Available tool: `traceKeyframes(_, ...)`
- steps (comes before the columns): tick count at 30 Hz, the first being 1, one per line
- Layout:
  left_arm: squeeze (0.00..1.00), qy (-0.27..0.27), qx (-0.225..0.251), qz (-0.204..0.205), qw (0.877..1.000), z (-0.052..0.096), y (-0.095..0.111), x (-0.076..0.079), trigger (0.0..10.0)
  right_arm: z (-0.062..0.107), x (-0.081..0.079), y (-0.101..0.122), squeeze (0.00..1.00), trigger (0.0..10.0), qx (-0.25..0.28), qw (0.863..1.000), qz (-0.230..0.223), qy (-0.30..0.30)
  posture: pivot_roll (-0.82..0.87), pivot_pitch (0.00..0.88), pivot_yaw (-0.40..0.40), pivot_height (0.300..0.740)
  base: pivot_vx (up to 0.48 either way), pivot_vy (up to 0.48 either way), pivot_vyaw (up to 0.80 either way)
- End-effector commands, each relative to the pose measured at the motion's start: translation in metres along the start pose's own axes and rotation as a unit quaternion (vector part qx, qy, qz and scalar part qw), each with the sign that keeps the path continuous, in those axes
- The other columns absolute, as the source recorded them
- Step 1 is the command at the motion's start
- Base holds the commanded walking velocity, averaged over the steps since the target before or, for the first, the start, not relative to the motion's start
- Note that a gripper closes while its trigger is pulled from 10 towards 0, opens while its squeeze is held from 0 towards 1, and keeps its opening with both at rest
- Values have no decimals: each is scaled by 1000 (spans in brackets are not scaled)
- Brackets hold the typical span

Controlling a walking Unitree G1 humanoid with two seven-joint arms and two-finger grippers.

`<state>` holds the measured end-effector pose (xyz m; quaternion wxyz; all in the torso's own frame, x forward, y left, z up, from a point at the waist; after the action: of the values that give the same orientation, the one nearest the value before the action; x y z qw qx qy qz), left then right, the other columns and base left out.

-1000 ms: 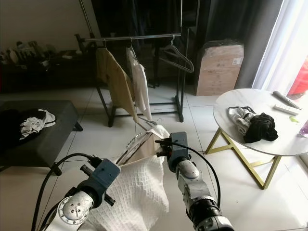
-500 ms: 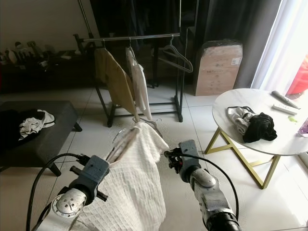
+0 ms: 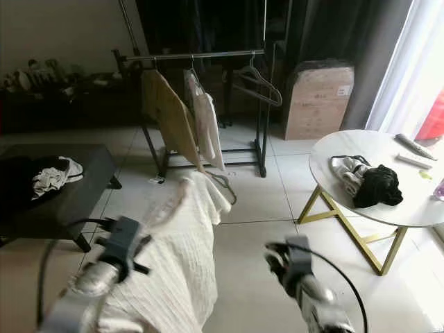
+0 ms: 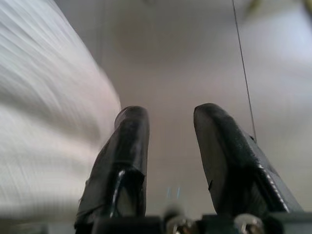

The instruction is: Hang hanger

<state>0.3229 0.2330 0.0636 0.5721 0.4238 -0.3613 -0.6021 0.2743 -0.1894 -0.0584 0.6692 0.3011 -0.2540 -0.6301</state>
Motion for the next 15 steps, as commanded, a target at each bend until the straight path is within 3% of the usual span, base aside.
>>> traceKeyframes(1,0,42,-43,33,998,1,-30,-27,10000,2,1,-17,0,10000,-20,999,-35,-17,-14,0,24,740,0,0,0)
traceKeyframes(2,0,46,-70,41,996,1,-48,-33,10000,3,5,-27,0,10000,-35,997,-48,-40,-10,0,23,740,0,0,0)
traceKeyframes(4,0,43,-139,16,989,8,-87,-37,10000,7,9,-42,0,10000,-54,993,-87,-61,-11,0,19,740,0,0,0)
traceKeyframes(7,0,51,-184,27,981,19,-119,-37,10000,10,9,-55,0,10000,-71,990,-97,-69,-27,0,21,740,0,0,0)
traceKeyframes(9,0,50,-216,25,975,28,-143,-32,10000,13,12,-64,0,10000,-82,986,-112,-87,-29,0,20,740,0,0,0)
traceKeyframes(11,0,33,-245,27,968,39,-168,-17,10000,17,16,-74,0,10000,-93,980,-137,-107,-32,0,18,740,0,0,0)
traceKeyframes(15,0,18,-262,37,964,44,-183,1,10000,23,22,-87,0,10000,-107,974,-154,-128,-42,0,15,740,0,0,0)
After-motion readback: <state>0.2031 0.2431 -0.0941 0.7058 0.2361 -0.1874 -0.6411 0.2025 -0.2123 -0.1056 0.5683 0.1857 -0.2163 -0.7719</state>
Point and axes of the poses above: a point about 5 cm out from each wrist's last joint towards the gripper, its own z axis pointing back from the gripper into the wrist, its own y axis along the axis of the wrist's last joint, x = y × z, the point moved 3 cm from there along -z, pointing out of the wrist towards the gripper, and after that the axes turned 8 degrees about z, right-handed, at the moved point
